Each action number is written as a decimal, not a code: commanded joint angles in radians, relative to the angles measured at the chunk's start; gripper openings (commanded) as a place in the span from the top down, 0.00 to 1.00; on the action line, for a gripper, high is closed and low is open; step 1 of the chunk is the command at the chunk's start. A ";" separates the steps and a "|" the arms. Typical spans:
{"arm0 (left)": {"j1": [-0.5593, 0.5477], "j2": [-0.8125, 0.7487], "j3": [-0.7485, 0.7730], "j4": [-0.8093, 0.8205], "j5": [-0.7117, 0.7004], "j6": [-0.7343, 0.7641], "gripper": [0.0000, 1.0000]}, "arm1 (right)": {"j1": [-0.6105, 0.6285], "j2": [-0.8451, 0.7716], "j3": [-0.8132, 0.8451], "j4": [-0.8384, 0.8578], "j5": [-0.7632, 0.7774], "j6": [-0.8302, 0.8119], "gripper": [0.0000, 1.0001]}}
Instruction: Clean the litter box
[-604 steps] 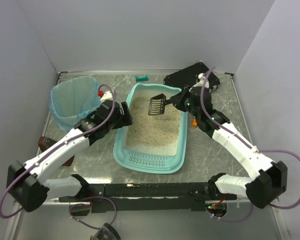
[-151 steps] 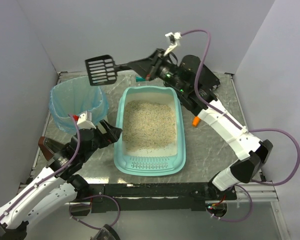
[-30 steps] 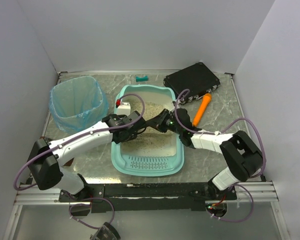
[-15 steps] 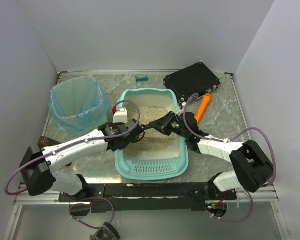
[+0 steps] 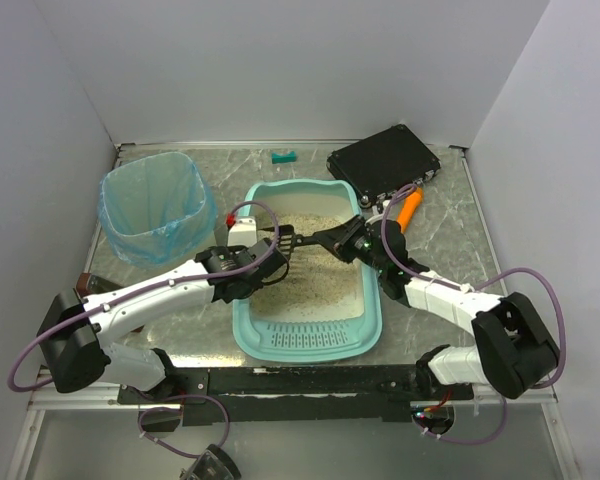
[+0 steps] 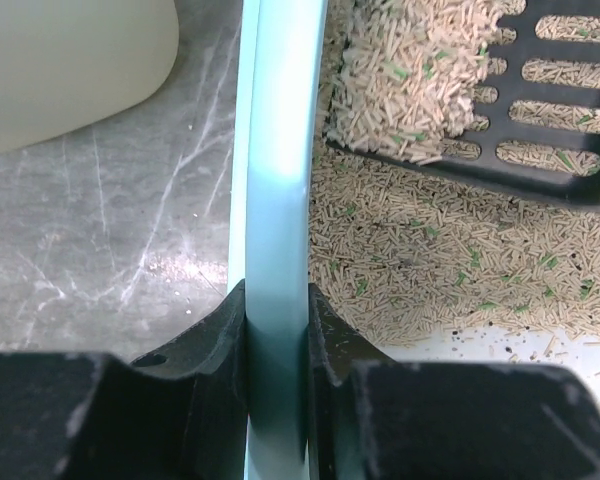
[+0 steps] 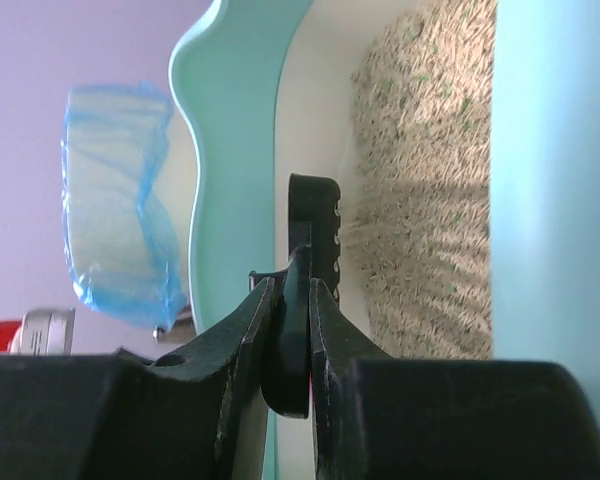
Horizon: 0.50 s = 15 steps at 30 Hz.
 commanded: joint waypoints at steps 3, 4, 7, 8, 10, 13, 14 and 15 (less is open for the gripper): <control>-0.011 -0.077 0.111 0.228 -0.085 0.041 0.99 | -0.005 0.032 0.042 0.072 0.032 0.000 1.00; -0.011 -0.066 0.119 0.225 -0.088 0.044 0.99 | -0.005 0.027 0.043 0.069 0.024 -0.003 1.00; -0.009 -0.043 0.142 0.182 -0.130 0.013 0.99 | -0.005 -0.008 0.037 0.066 0.022 -0.021 1.00; -0.011 -0.039 0.147 0.168 -0.139 -0.019 0.99 | -0.006 -0.025 0.034 0.060 0.039 -0.024 1.00; -0.009 -0.039 0.145 0.131 -0.164 -0.053 0.99 | -0.015 -0.077 0.019 0.034 0.059 -0.035 1.00; -0.008 -0.068 0.100 0.151 -0.162 -0.085 0.99 | -0.057 -0.146 -0.017 0.015 0.046 -0.015 1.00; -0.008 -0.077 0.090 0.160 -0.159 -0.085 0.99 | -0.066 -0.167 -0.027 0.020 0.039 -0.009 1.00; -0.009 -0.085 0.079 0.169 -0.157 -0.082 0.99 | -0.074 -0.207 -0.040 0.012 0.039 -0.015 1.00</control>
